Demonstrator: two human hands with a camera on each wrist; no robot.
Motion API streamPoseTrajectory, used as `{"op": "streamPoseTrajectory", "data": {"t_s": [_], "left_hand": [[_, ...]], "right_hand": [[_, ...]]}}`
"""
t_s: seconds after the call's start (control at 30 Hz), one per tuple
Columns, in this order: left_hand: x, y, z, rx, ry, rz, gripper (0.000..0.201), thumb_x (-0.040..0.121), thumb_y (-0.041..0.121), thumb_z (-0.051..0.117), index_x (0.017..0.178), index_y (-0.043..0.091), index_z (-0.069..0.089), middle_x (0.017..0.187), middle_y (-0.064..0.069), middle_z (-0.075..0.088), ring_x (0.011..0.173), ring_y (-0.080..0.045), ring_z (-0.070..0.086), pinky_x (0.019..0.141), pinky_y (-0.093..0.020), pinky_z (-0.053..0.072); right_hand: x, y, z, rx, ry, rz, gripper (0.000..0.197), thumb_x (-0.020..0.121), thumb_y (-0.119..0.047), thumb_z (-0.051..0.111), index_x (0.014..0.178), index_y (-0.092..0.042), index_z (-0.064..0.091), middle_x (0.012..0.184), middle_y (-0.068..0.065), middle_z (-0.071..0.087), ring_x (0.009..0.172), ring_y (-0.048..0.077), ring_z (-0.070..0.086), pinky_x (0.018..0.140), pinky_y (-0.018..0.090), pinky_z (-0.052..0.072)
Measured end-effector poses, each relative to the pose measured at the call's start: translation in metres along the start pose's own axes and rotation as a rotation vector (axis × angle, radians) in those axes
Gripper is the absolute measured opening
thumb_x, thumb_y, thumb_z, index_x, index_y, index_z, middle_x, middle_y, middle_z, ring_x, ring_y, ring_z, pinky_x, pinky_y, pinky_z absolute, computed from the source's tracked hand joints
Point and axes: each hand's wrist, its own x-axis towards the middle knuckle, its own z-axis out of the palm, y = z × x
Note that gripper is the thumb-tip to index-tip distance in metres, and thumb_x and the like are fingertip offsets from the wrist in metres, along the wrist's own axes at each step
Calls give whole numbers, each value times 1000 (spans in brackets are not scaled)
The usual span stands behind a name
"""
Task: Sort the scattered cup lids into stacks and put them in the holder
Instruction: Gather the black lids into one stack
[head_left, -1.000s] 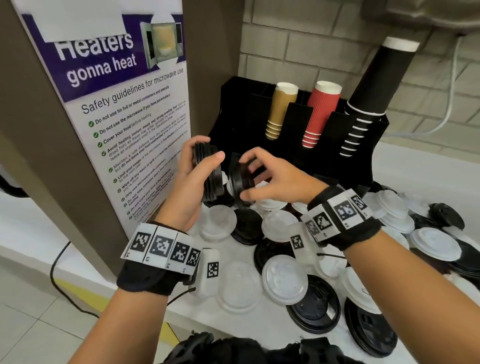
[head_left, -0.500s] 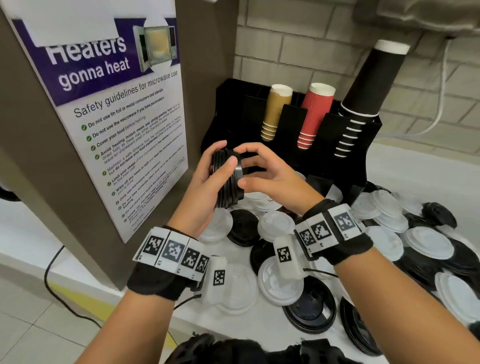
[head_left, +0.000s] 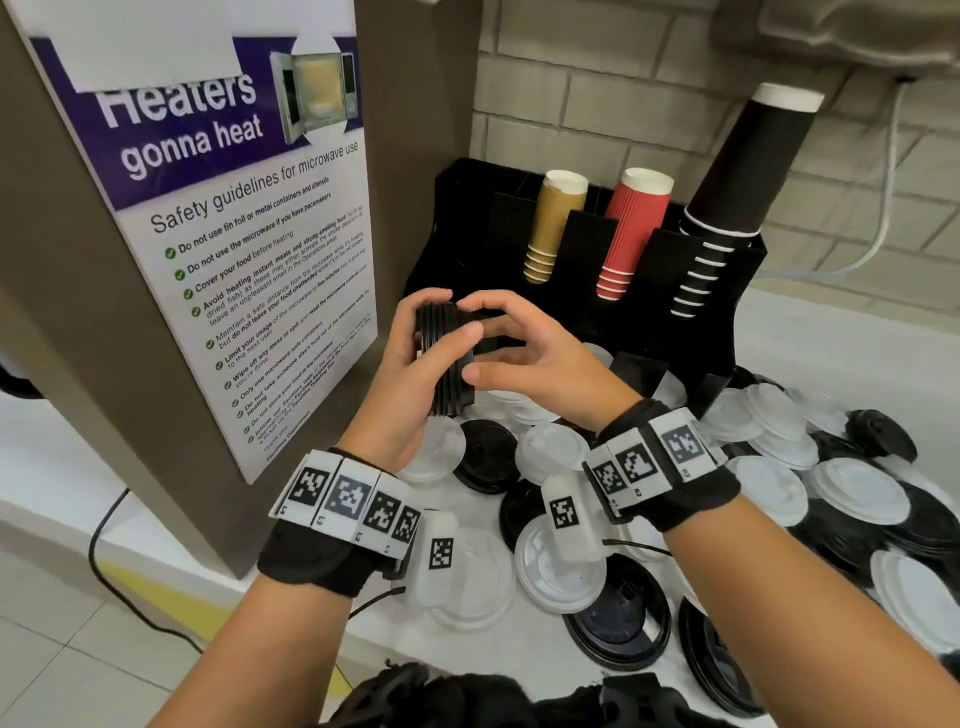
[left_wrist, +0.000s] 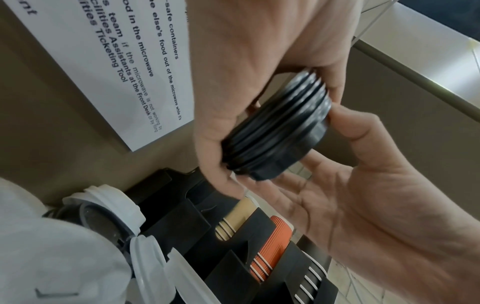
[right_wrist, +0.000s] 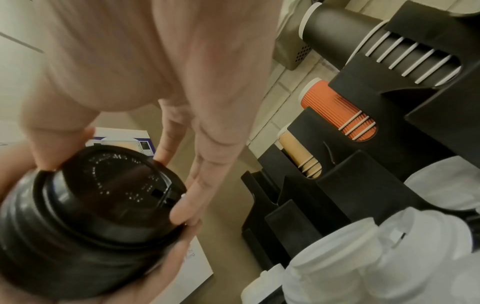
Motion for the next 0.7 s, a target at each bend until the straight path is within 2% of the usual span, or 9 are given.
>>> {"op": "streamPoseTrajectory", "data": {"t_s": [0.1, 0.17, 0.2, 0.27, 0.33, 0.43, 0.53, 0.6, 0.7], "left_hand": [[4, -2, -7, 33, 84, 37, 37, 69, 37, 74, 102, 37, 60, 98, 4, 59, 89, -15, 62, 72, -38, 54], [8, -2, -13, 42, 154, 71, 32, 72, 32, 71, 101, 36, 58, 91, 9, 58, 79, -7, 61, 66, -31, 52], [9, -1, -16, 41, 177, 81, 31, 72, 32, 70, 101, 36, 57, 89, 12, 58, 75, -5, 61, 64, -31, 51], [11, 0, -20, 46, 194, 85, 31, 72, 33, 70, 100, 37, 56, 82, 16, 61, 71, -3, 61, 64, -32, 52], [11, -1, -22, 54, 193, 84, 31, 71, 34, 70, 99, 39, 56, 80, 18, 62, 71, -4, 62, 65, -33, 52], [9, -3, -22, 57, 195, 87, 30, 71, 34, 71, 98, 40, 57, 88, 13, 60, 73, -5, 62, 64, -32, 52], [9, -2, -24, 53, 191, 80, 28, 71, 34, 71, 95, 42, 58, 81, 19, 62, 70, -2, 62, 60, -30, 52], [10, -2, -27, 51, 192, 80, 29, 70, 35, 72, 95, 43, 58, 78, 20, 62, 70, -3, 62, 61, -30, 53], [11, -2, -28, 56, 204, 87, 28, 72, 34, 71, 94, 43, 57, 75, 23, 62, 70, -2, 61, 62, -30, 53]], "right_hand": [[5, 5, -5, -142, -90, 81, 69, 76, -25, 80, 135, -25, 44, 123, -1, 61, 115, 11, 59, 97, 29, 50], [11, 9, -9, -473, -239, 180, 71, 72, -37, 81, 132, -24, 46, 124, -5, 58, 119, 10, 52, 91, 18, 45], [15, 13, -9, -701, -329, 223, 72, 72, -43, 81, 132, -22, 48, 126, -4, 55, 120, 13, 49, 90, 17, 42], [22, 21, -2, -1094, -479, 302, 79, 70, -53, 78, 135, -21, 46, 130, 1, 51, 122, 22, 43, 97, 30, 42], [29, 29, 7, -1289, -565, 337, 86, 68, -59, 76, 138, -20, 43, 129, 4, 52, 121, 25, 43, 99, 39, 41], [34, 38, 15, -1373, -629, 357, 92, 66, -63, 75, 138, -20, 40, 126, 8, 51, 118, 25, 42, 90, 34, 35], [33, 46, 18, -1402, -644, 322, 88, 66, -61, 75, 137, -21, 41, 122, 6, 52, 112, 22, 36, 84, 34, 24], [32, 47, 17, -1377, -623, 313, 84, 67, -56, 75, 136, -22, 42, 117, 5, 53, 108, 20, 33, 86, 36, 25], [34, 42, 8, -1313, -570, 341, 81, 65, -48, 76, 134, -27, 39, 108, 3, 46, 110, 22, 32, 91, 38, 32]]}}
